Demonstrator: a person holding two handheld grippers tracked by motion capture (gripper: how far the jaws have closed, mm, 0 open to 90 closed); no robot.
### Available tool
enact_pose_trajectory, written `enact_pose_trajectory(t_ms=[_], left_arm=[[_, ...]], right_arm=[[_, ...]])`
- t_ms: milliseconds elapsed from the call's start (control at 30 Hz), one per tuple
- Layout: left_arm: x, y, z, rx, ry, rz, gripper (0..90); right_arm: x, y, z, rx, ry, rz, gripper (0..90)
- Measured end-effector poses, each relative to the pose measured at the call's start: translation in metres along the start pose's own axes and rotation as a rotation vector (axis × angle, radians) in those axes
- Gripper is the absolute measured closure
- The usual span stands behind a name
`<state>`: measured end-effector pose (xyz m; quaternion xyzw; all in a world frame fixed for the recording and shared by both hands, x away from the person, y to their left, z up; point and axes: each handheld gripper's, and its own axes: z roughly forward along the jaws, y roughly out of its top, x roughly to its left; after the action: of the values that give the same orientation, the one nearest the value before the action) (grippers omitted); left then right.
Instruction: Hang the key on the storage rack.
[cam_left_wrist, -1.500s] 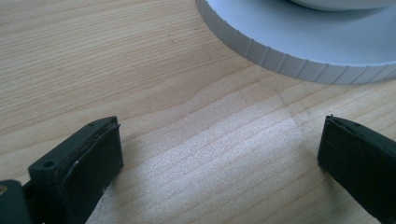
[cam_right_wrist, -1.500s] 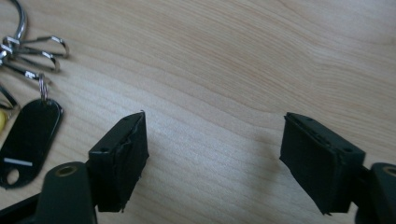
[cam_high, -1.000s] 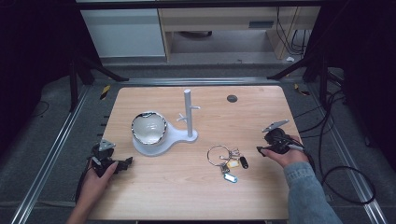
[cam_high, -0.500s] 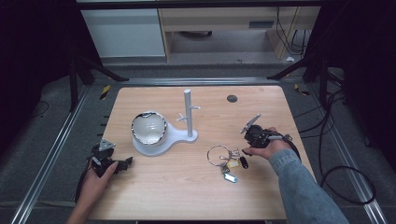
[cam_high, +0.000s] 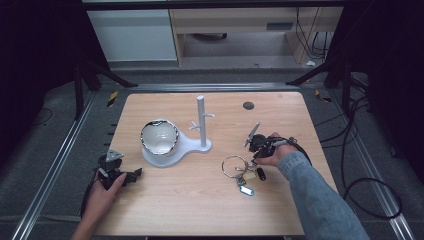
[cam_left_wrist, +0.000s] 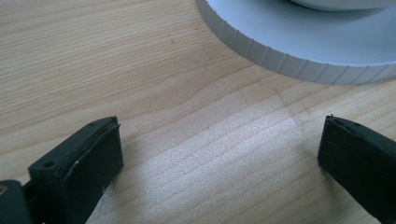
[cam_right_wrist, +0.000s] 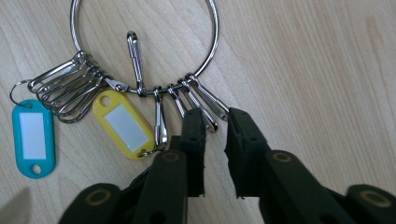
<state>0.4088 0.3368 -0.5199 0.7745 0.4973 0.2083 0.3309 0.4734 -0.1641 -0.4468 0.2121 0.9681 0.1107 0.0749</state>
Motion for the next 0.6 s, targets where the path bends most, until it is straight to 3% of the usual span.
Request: enact_pose_trajectory(t_ms=[233,367,600], left_arm=[[0.000,0.000,0.000,0.000,0.000,0.000,0.0],[0.000,0.000,0.000,0.000,0.000,0.000,0.0],[0.000,0.000,0.000,0.001,0.000,0.001,0.0]], right_arm=[[-0.002,0.006,0.006,0.054,0.010,-0.058,81.4],[-0.003,0.008,0.009,0.080,0.007,-0.073,81.5],[0.002,0.009,0.012,0.107,0.041,-0.089,85.4]])
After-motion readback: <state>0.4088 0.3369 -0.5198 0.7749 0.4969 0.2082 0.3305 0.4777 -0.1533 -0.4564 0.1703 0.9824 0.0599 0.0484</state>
